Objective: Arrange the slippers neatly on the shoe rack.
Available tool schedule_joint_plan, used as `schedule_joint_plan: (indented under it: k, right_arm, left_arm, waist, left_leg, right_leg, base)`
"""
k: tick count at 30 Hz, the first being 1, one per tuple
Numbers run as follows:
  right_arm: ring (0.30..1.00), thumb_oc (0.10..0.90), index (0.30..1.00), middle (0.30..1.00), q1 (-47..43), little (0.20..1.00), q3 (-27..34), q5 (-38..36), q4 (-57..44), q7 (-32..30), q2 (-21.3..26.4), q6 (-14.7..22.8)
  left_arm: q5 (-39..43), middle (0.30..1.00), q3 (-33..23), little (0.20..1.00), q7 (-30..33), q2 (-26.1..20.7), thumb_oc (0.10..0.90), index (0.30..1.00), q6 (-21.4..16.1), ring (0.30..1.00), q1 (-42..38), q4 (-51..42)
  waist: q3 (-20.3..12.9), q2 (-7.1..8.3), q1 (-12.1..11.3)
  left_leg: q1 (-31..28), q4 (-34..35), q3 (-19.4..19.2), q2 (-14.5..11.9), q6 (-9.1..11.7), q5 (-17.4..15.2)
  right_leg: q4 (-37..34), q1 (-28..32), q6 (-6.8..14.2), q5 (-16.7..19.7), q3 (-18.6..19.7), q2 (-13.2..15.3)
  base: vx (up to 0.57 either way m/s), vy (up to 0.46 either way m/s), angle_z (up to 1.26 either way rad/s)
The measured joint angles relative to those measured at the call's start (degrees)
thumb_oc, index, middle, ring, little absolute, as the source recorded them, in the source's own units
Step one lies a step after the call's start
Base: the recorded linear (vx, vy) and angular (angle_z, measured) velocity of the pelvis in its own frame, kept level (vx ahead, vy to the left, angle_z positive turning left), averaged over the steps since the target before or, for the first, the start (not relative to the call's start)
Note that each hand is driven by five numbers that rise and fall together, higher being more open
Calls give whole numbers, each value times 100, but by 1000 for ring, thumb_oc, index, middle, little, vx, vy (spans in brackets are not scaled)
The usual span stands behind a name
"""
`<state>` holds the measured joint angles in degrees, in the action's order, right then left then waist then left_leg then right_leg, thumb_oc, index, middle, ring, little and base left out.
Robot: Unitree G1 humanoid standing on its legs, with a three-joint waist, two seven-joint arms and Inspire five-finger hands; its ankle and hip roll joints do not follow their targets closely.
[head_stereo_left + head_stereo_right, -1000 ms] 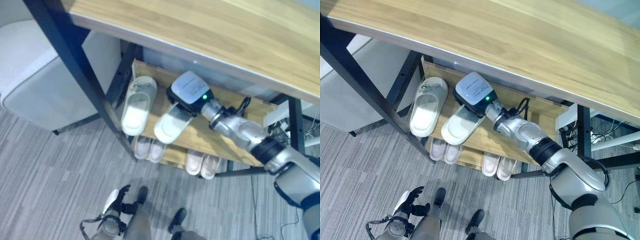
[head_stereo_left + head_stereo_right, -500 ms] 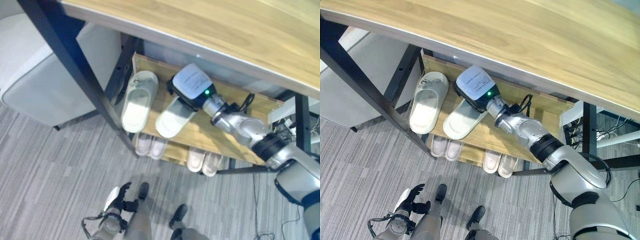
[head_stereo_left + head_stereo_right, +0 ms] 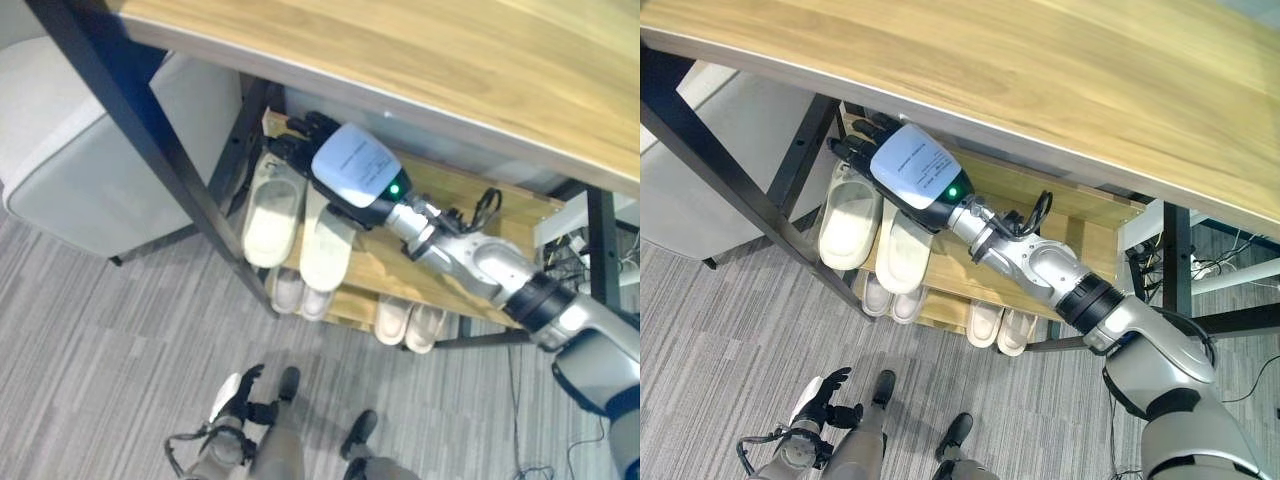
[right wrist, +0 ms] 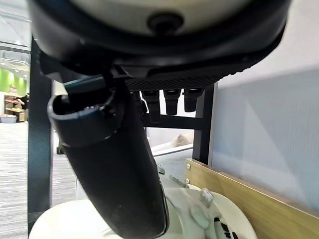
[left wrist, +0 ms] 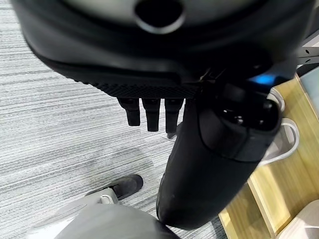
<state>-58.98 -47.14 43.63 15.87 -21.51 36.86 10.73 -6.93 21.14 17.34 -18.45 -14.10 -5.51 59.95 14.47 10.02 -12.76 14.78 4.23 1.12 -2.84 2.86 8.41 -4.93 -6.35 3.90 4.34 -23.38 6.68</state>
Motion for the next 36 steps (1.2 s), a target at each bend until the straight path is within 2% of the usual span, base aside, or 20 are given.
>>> schedule_joint_plan:
  k: [13, 17, 18, 21, 26, 31, 33, 36]
  right_arm:
    - [900, 800, 900, 900, 325, 900, 175, -572, -143, 296, 118, 9]
    - [900, 800, 900, 900, 1012, 900, 737, -975, -605, 412, -17, 23]
    - [900, 800, 900, 900, 1396, 900, 1101, -1238, -769, 439, -176, 42]
    - [900, 800, 900, 900, 2137, 900, 1646, -2027, -980, 425, -636, 17]
    - [900, 800, 900, 900, 3153, 900, 2162, -3336, -1125, 464, -1048, -26]
    - [900, 800, 900, 900, 3762, 900, 2334, -4134, -1127, 491, -1326, -75]
    - [900, 800, 900, 900, 3927, 900, 2313, -4696, -1060, 493, -1751, -116]
    - [900, 800, 900, 900, 3938, 900, 2271, -5191, -945, 511, -2026, -104]
  left_arm:
    - [0, 900, -51, 900, -40, 13, 800, 900, 17, 900, 34, -3]
    - [2, 900, -124, 900, -39, 26, 800, 900, 46, 900, 88, -58]
    - [2, 900, -135, 900, -39, 17, 800, 900, 67, 900, 130, -119]
    - [3, 900, -176, 900, -38, 21, 800, 900, 130, 900, 191, -149]
    - [0, 900, -232, 900, -54, 71, 800, 900, 213, 900, 221, -144]
    - [0, 900, -267, 900, -52, 165, 800, 900, 288, 900, 256, -148]
    - [0, 900, -247, 900, -53, 174, 800, 900, 297, 900, 285, -147]
    - [1, 900, -217, 900, -54, 175, 800, 900, 299, 900, 276, -146]
  waist:
    - [-7, -13, 47]
    - [-9, -11, 74]
    - [-16, -14, 135]
    - [-29, -33, 196]
    - [-73, -101, 326]
    - [-148, -233, 364]
    - [-172, -283, 460]
    - [-176, -295, 473]
  left_leg:
    - [-127, 1, -74, -3, -1, 0]
    - [-130, 1, -74, -1, -2, 1]
    - [-140, 1, -71, 1, -3, 1]
    - [-200, 6, -90, 7, -4, -1]
    - [-241, 13, -117, 3, 4, -9]
    - [-278, 19, -167, -5, 16, -20]
    - [-276, 20, -167, -6, 11, -16]
    - [-276, 19, -169, -5, 10, -15]
  right_leg:
    - [0, 80, -6, 11, 74, -5]
    - [0, 87, -9, 16, 75, -2]
    - [1, 102, -8, 17, 72, 1]
    - [1, 151, -7, 18, 89, -7]
    - [0, 175, -10, 25, 137, 3]
    - [1, 176, -8, 37, 203, -5]
    - [1, 172, -8, 37, 204, -18]
    - [1, 170, -7, 38, 208, -28]
  base:
    - [-6, -3, -3]
    - [0, 0, 0]
    - [0, 0, 0]
    - [-1, 3, -2]
    - [-5, 1, -3]
    - [-8, 2, -6]
    - [0, 0, 0]
    - [0, 0, 0]
